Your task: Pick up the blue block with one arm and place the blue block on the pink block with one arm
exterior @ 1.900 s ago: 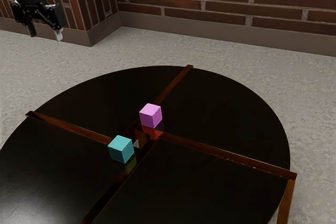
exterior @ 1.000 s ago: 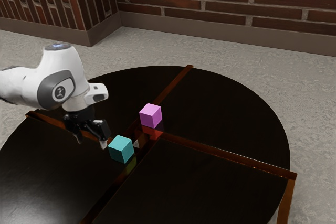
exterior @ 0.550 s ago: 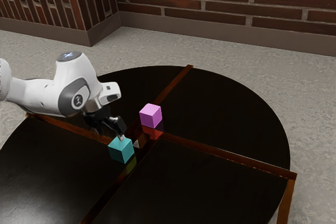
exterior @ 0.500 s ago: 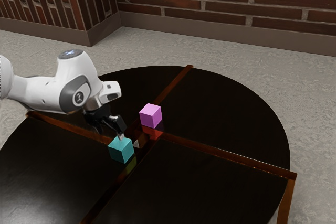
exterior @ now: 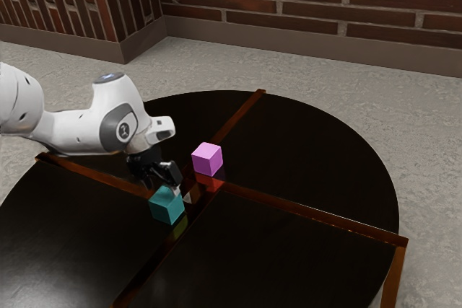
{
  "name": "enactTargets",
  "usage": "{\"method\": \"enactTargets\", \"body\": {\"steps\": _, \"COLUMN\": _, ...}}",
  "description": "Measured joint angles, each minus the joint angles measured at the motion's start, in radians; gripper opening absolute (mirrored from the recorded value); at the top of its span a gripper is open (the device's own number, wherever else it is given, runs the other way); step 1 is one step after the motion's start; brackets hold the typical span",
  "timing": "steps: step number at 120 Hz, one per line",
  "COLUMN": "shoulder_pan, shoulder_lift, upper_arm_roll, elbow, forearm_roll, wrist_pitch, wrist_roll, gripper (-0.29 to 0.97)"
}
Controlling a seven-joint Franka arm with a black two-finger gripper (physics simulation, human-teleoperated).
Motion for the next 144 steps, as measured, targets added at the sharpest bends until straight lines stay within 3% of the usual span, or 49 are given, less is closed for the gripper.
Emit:
{"method": "enactTargets", "body": {"steps": 35, "shoulder_pan": -0.022, "shoulder_lift": 0.065, "upper_arm_roll": 0.000, "elbow": 0.056, "forearm_roll": 0.014, "wrist_pitch": -0.021, "wrist_roll": 0.033, "gripper": 0.68}}
{"method": "enactTargets", "body": {"steps": 72, "shoulder_pan": -0.023, "shoulder_lift": 0.089, "upper_arm_roll": 0.002, "elbow": 0.061, "forearm_roll": 0.116, "wrist_pitch": -0.052, "wrist_roll": 0.000, "gripper": 0.68}}
{"method": "enactTargets", "body": {"steps": 144, "shoulder_pan": -0.025, "shoulder_lift": 0.108, "upper_arm_roll": 0.002, "elbow": 0.060, "forearm_roll": 0.128, "wrist_pitch": -0.046, "wrist_roll": -0.084, "gripper": 0.58}}
